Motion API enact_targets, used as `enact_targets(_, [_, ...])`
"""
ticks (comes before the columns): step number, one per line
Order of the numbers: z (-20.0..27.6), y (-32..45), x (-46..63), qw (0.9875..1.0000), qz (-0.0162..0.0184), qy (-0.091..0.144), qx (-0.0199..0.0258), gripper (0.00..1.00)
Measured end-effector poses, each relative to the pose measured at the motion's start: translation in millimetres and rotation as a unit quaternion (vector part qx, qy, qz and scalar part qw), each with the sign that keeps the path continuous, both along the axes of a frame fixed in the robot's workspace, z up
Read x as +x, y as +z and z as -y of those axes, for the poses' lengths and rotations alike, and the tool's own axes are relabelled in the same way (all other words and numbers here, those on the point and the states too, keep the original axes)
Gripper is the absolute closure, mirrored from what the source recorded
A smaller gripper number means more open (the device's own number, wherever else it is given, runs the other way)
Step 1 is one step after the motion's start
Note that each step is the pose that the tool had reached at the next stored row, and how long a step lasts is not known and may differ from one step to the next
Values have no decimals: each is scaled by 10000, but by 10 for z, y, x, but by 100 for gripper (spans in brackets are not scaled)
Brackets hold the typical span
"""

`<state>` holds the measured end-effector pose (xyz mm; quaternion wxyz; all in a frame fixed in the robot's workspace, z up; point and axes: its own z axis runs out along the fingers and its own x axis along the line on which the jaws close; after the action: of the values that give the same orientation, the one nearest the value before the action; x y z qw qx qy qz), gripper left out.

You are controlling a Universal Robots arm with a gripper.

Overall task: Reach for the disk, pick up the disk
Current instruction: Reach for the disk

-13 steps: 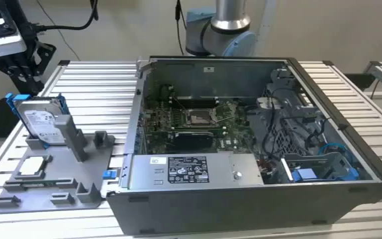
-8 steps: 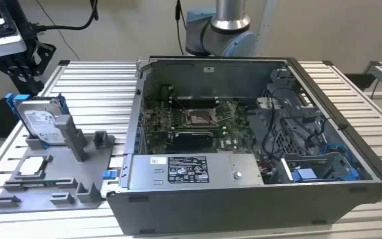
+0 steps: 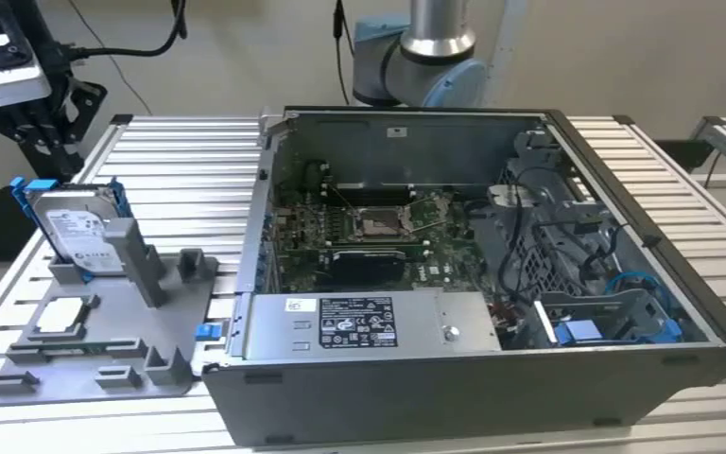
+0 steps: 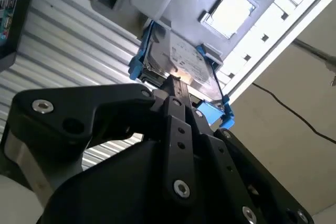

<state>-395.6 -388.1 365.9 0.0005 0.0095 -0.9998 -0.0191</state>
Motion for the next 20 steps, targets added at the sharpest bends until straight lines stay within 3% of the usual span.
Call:
enact_targets(3, [-134,-5,-6,10000,1,1,0,100])
enact_targets(5, [-169,-5,-59,10000,0,1,-1,100])
enact_targets(13, [-158,-9,-363,10000,4,2,-1,100])
enact_targets(17, [-143,-10,-433,10000,3,5,-1,100])
enact_targets(20, [-98,-11,-451,10000,4,4,0,100])
